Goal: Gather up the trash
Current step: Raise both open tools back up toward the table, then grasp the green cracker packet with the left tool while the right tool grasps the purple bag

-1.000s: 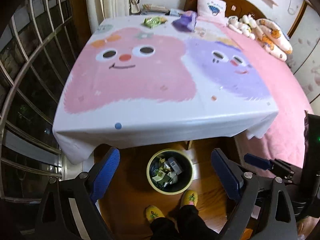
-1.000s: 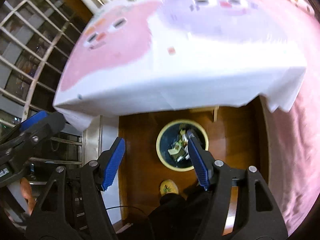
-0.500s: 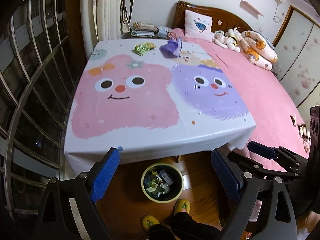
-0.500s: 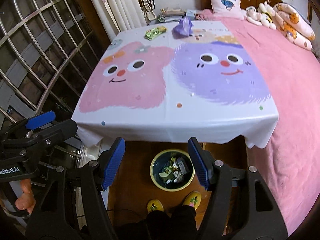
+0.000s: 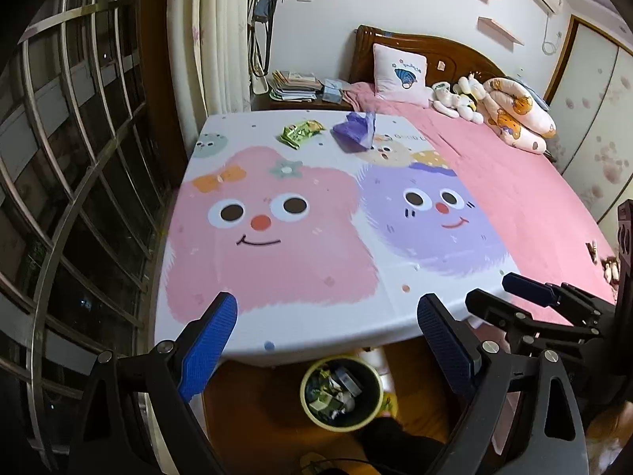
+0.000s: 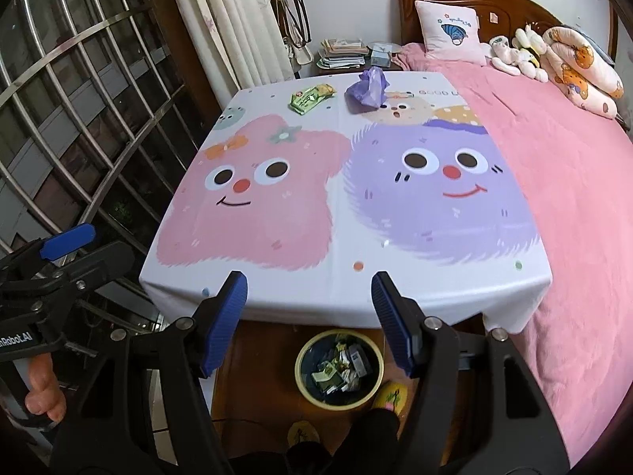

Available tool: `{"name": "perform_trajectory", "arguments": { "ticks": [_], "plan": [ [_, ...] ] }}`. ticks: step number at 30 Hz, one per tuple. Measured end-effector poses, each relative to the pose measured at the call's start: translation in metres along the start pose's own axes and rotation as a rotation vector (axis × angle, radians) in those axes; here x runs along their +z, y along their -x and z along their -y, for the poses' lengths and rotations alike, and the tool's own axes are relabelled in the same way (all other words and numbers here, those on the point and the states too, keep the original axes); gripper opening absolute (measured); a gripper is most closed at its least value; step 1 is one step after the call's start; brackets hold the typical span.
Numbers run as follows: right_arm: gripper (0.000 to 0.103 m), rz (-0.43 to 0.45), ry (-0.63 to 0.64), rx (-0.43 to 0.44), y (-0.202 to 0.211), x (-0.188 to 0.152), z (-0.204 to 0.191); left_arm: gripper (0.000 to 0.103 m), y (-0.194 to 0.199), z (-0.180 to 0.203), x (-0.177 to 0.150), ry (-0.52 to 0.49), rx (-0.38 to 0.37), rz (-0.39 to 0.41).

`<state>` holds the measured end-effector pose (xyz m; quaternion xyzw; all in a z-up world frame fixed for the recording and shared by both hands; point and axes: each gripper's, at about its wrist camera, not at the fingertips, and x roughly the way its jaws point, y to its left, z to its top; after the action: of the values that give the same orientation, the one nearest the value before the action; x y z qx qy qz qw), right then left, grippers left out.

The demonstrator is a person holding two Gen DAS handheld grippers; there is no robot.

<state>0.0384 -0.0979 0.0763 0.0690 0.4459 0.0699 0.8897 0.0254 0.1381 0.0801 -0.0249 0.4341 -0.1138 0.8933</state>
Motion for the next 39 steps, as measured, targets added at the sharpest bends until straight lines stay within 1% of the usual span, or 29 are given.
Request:
{"name": "perform_trajectory", "arguments": {
  "ticks": [3, 6, 9, 11, 14, 18, 21, 24, 29, 33, 36, 39],
  "plan": [
    [0.063, -0.002, -0.002, 0.011, -0.016, 0.02, 0.01, 0.094, -0.014, -0.002, 0.016, -0.004, 0.019, 0.004],
    [0.063, 0.001, -0.002, 0.028, -0.039, 0.047, 0.026, 0.094, -0.033, -0.001, 0.034, 0.002, 0.044, 0.006],
    [0.063, -0.009, 0.001, 0.05, -0.068, 0.077, 0.043, 0.094, -0.062, -0.001, 0.058, 0.024, 0.085, -0.004],
    [0.063, -0.021, 0.005, 0.073, -0.095, 0.103, 0.057, 0.094, -0.086, -0.002, 0.079, 0.055, 0.109, -0.014],
    [0.063, -0.042, 0.011, 0.102, -0.134, 0.141, 0.078, 0.094, -0.127, -0.003, 0.115, 0.107, 0.155, -0.044],
    [0.063, -0.074, 0.014, 0.135, -0.188, 0.201, 0.114, 0.094, -0.193, 0.0, 0.17, 0.152, 0.211, -0.112],
    [0.063, -0.085, 0.034, 0.148, -0.232, 0.248, 0.14, 0.094, -0.242, 0.004, 0.21, 0.158, 0.249, -0.136],
    [0.063, -0.101, 0.032, 0.168, -0.276, 0.288, 0.161, 0.094, -0.289, 0.007, 0.245, 0.157, 0.278, -0.165],
    [0.063, -0.123, -0.011, 0.189, -0.349, 0.345, 0.184, 0.094, -0.364, 0.005, 0.299, 0.136, 0.314, -0.196],
    [0.063, -0.146, -0.056, 0.205, -0.397, 0.372, 0.193, 0.094, -0.414, -0.003, 0.331, 0.13, 0.323, -0.222],
    [0.063, -0.156, -0.055, 0.202, -0.424, 0.382, 0.193, 0.094, -0.45, -0.01, 0.352, 0.126, 0.332, -0.233],
    [0.063, -0.18, -0.041, 0.188, -0.45, 0.388, 0.194, 0.094, -0.477, -0.015, 0.365, 0.117, 0.328, -0.244]
  ]
}}
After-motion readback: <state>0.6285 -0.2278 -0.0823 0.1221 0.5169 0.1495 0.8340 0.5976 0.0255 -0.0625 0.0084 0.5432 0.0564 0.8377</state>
